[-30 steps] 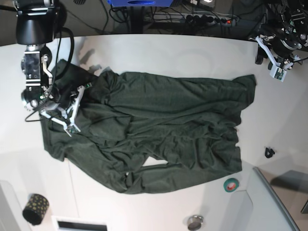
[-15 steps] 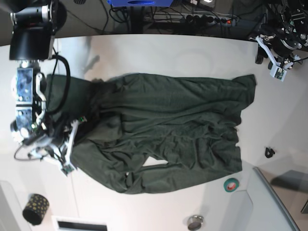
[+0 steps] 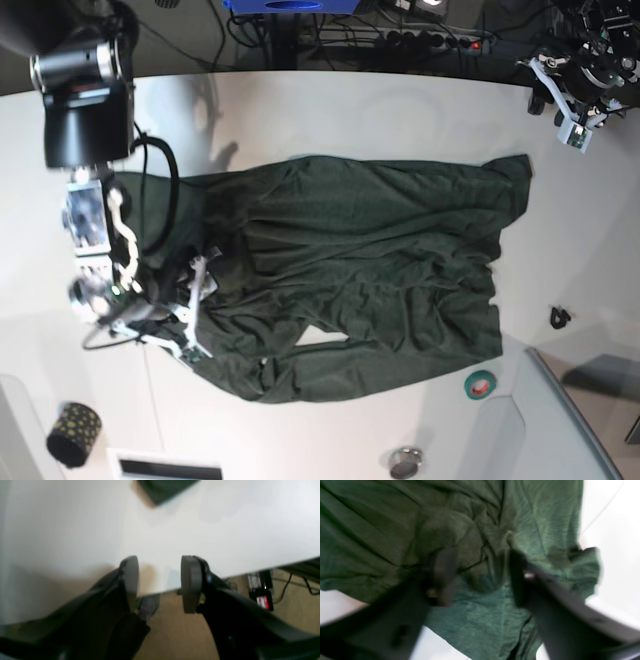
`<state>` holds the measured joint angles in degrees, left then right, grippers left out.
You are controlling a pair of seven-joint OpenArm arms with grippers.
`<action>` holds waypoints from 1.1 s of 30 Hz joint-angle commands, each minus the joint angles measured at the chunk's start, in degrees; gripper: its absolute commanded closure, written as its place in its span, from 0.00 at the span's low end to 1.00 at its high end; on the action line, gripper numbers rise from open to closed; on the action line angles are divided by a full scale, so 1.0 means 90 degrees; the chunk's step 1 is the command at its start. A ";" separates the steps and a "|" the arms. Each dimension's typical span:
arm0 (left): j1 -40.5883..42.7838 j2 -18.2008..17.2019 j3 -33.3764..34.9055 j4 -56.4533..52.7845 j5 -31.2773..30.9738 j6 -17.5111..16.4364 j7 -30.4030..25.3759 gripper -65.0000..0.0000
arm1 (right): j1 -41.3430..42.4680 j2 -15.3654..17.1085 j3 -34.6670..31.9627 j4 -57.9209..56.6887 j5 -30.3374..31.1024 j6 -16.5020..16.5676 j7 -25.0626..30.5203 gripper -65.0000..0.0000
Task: Layout the t-shirt on the table in an organized manner, then fold the t-shirt properly
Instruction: 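Drag the shirt edge with the right gripper away from the shirt body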
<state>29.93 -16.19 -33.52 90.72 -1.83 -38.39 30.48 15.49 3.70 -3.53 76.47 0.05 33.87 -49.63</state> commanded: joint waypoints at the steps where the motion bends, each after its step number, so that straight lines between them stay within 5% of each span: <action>1: 0.0000 -0.0121 -0.0071 0.0094 -0.0076 0.0022 -0.0119 0.59 | -0.0163 0.0043 0.0368 0.0593 0.0048 -0.0017 0.0039 0.42; 7: -0.0068 0.0035 -0.0071 0.0094 -0.0457 0.0022 -0.0119 0.59 | -0.1794 -0.1325 0.3826 0.2625 0.0458 -0.0017 0.0039 0.42; 11: -0.0068 0.0016 -0.0071 0.0094 -0.1443 0.0022 -0.0119 0.59 | -0.2282 -0.1354 0.5613 0.2302 0.1952 -0.0027 -0.0020 0.42; 14: -0.0058 -0.0014 -0.0071 0.0094 -0.1560 0.0022 -0.0119 0.59 | -0.2390 -0.1325 0.6453 0.1677 0.2675 -0.0037 -0.0020 0.41; 25: 0.0049 0.0221 -0.0500 0.0025 -0.1638 0.0022 -0.0109 0.58 | -0.1804 -0.1188 0.6873 -0.0071 0.2705 -0.0037 0.0020 0.41; 33: 0.0117 0.0201 -0.1272 -0.1000 -0.2752 -0.0179 -0.0061 0.57 | -0.1296 -0.0739 0.6893 -0.1351 0.2714 -0.0037 0.0244 0.41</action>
<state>30.46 -13.69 -44.53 80.95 -25.85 -39.48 30.70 3.70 -3.14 58.41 64.14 25.89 34.20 -46.52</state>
